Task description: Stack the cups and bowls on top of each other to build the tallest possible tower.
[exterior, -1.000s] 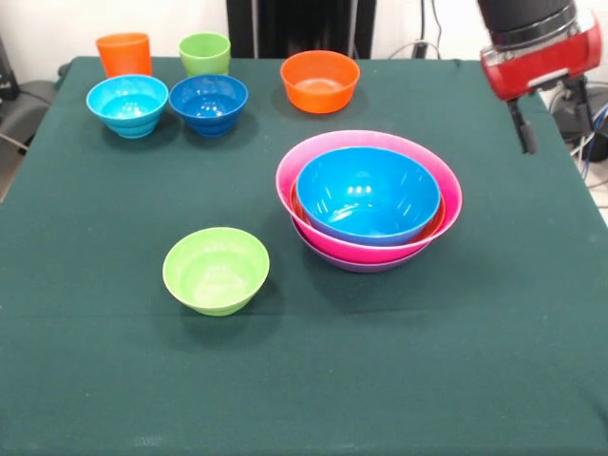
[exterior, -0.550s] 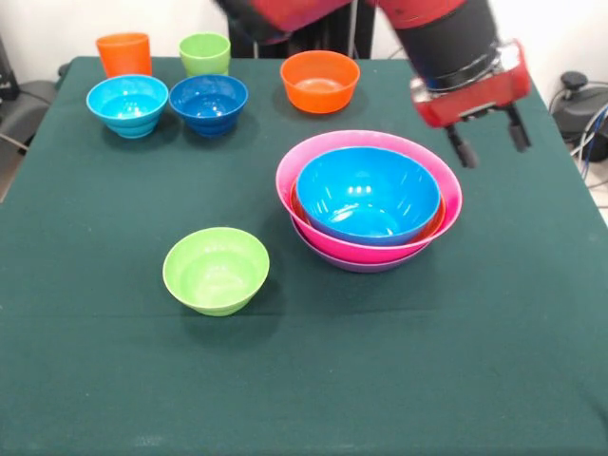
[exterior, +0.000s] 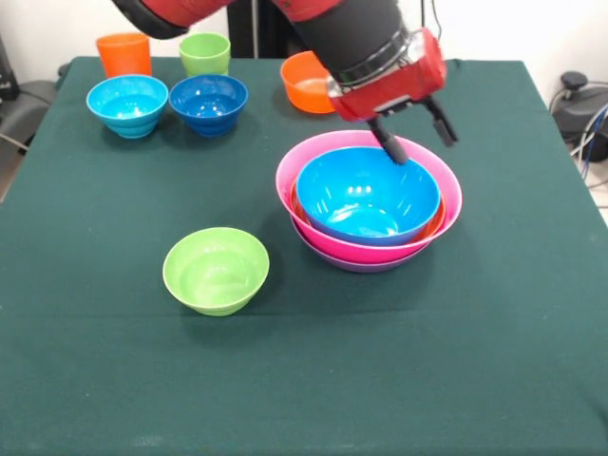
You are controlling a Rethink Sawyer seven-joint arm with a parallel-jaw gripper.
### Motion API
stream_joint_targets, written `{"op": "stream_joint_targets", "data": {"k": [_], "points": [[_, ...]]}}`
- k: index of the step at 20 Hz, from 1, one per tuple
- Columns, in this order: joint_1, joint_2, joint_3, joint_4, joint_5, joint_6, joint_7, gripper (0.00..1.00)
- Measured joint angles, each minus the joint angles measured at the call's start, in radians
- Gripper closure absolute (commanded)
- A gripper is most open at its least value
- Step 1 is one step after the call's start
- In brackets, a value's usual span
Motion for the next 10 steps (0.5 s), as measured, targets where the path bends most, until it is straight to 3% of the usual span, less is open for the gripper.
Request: {"op": "stream_joint_targets", "data": {"k": [10], "points": [[-0.068, -0.059, 0.05, 0.063, -0.056, 0.0, 0.0, 0.0]]}}
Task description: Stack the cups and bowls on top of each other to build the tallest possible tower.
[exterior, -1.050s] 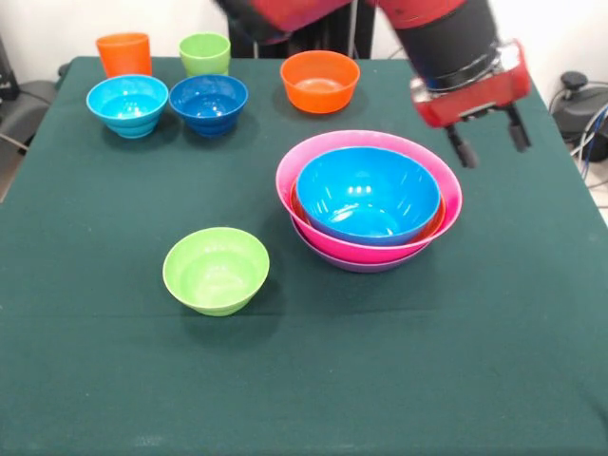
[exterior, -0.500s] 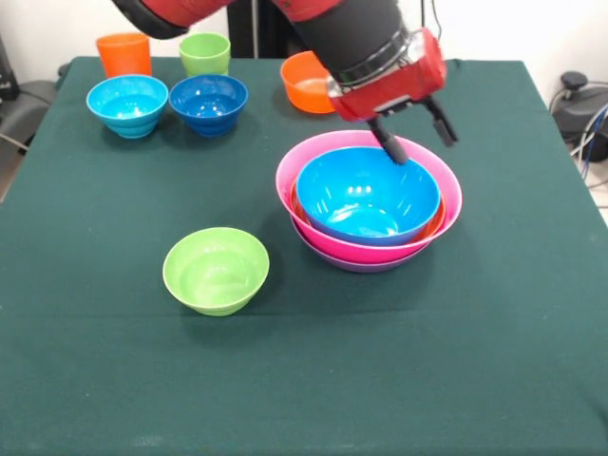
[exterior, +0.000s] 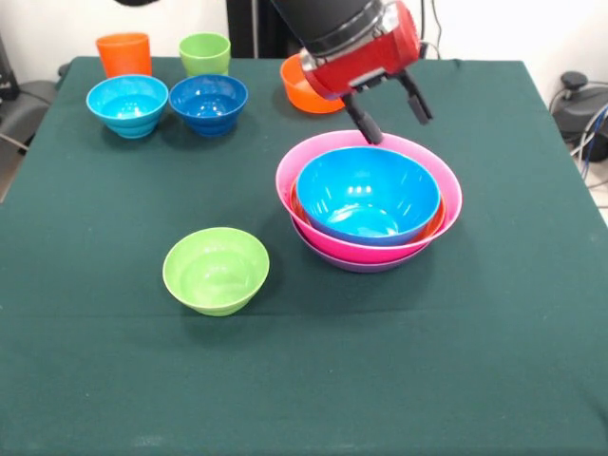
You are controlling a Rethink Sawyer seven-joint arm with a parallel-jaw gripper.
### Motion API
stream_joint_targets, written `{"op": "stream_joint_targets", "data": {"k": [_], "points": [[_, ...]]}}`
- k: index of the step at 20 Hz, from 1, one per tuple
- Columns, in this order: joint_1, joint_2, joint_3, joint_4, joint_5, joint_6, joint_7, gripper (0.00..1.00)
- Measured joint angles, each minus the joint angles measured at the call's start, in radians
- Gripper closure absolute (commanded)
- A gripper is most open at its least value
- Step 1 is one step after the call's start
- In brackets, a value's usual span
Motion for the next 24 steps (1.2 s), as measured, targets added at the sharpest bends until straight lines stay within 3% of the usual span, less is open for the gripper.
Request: {"op": "stream_joint_targets", "data": {"k": [6, 13, 17, 21, 22, 24], "points": [[-0.026, -0.06, 0.014, 0.014, -0.048, 0.0, 0.0, 0.0], [-0.016, -0.035, 0.022, -0.037, -0.176, 0.008, -0.039, 0.0], [0.001, 0.025, 0.054, -0.131, -0.247, 0.079, -0.187, 0.0], [0.028, 0.08, 0.094, -0.235, -0.29, 0.176, -0.428, 0.0], [0.041, 0.099, 0.11, -0.274, -0.295, 0.209, -0.549, 0.0], [0.058, 0.111, 0.109, -0.306, -0.288, 0.236, -0.645, 0.0]]}}
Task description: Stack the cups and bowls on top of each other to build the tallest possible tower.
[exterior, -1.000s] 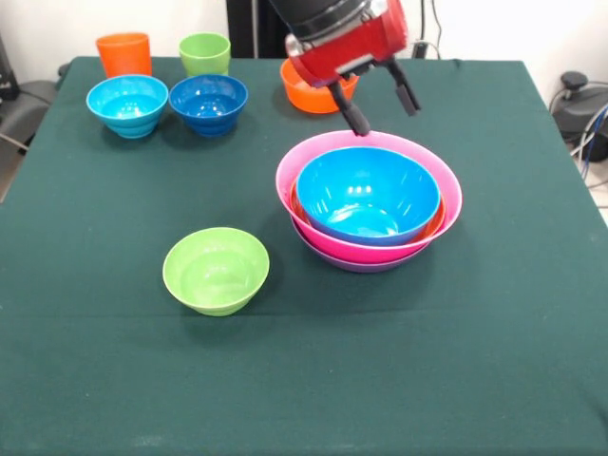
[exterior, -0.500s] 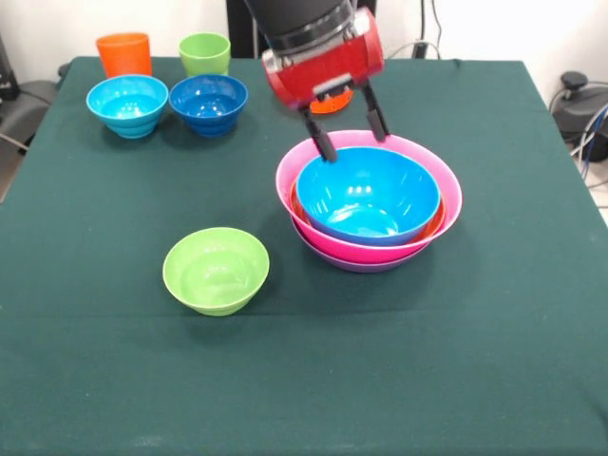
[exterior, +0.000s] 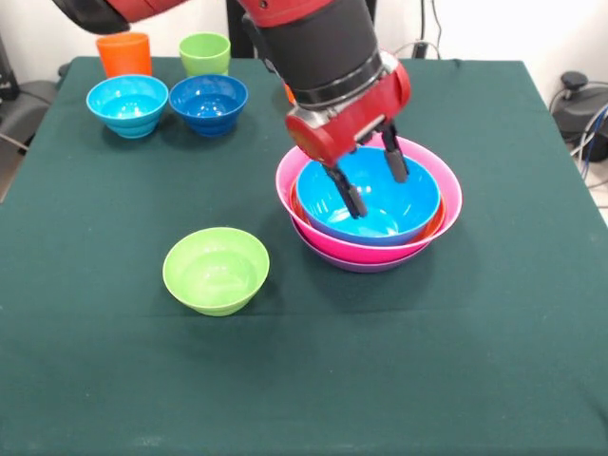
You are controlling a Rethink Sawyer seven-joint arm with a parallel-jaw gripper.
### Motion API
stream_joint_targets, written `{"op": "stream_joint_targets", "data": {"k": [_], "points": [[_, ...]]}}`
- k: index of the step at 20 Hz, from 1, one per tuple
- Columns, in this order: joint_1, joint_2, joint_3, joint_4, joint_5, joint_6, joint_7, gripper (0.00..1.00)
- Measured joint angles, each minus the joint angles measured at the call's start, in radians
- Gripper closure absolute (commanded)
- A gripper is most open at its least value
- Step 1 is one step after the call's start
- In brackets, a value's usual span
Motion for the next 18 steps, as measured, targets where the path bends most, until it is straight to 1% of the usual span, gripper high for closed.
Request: {"op": "stream_joint_targets", "data": {"k": [3, 4, 8, 12, 17, 18], "points": [[0.016, 0.005, -0.013, -0.02, 0.02, 0.03, -0.03, 0.0], [0.036, 0.008, -0.033, -0.039, 0.05, 0.072, -0.031, 0.0], [0.073, 0.008, -0.082, -0.061, 0.109, 0.154, -0.005, 0.0], [0.086, 0.007, -0.119, -0.059, 0.151, 0.171, 0.039, 0.0], [0.083, 0.003, -0.146, -0.055, 0.168, 0.166, 0.079, 0.0], [0.072, -0.003, -0.147, -0.041, 0.169, 0.135, 0.092, 0.0]]}}
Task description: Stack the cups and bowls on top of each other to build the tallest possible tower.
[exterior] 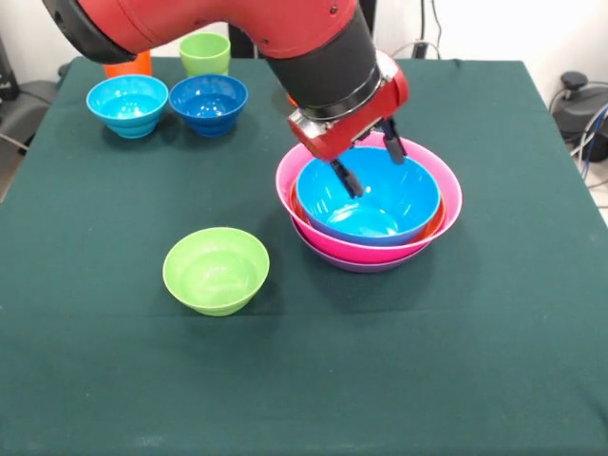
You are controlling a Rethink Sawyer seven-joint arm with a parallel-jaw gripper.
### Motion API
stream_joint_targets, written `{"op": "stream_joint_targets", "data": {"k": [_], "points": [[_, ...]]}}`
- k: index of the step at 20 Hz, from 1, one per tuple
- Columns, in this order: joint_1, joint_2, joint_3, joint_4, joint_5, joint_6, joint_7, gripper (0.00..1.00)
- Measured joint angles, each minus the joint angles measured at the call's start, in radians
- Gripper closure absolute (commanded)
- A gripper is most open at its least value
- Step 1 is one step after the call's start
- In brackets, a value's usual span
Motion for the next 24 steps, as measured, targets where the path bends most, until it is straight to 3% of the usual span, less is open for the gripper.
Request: {"op": "stream_joint_targets", "data": {"k": [3, 5, 10, 13, 17, 18, 22, 24], "points": [[-0.016, -0.009, 0.002, 0.025, 0.0, -0.062, 0.013, 0.0], [-0.043, -0.024, 0.005, 0.086, 0.015, -0.211, 0.049, 0.0], [-0.048, -0.047, -0.001, 0.174, 0.111, -0.384, 0.153, 0.0], [-0.003, -0.07, -0.01, 0.173, 0.145, -0.34, 0.198, 0.0], [0.056, -0.088, -0.016, 0.126, 0.134, -0.207, 0.198, 0.0], [0.08, -0.092, -0.016, 0.094, 0.122, -0.128, 0.198, 0.0], [0.093, -0.096, -0.01, 0.039, 0.101, 0.012, 0.198, 0.0], [0.088, -0.097, -0.01, 0.027, 0.099, 0.035, 0.198, 0.0]]}}
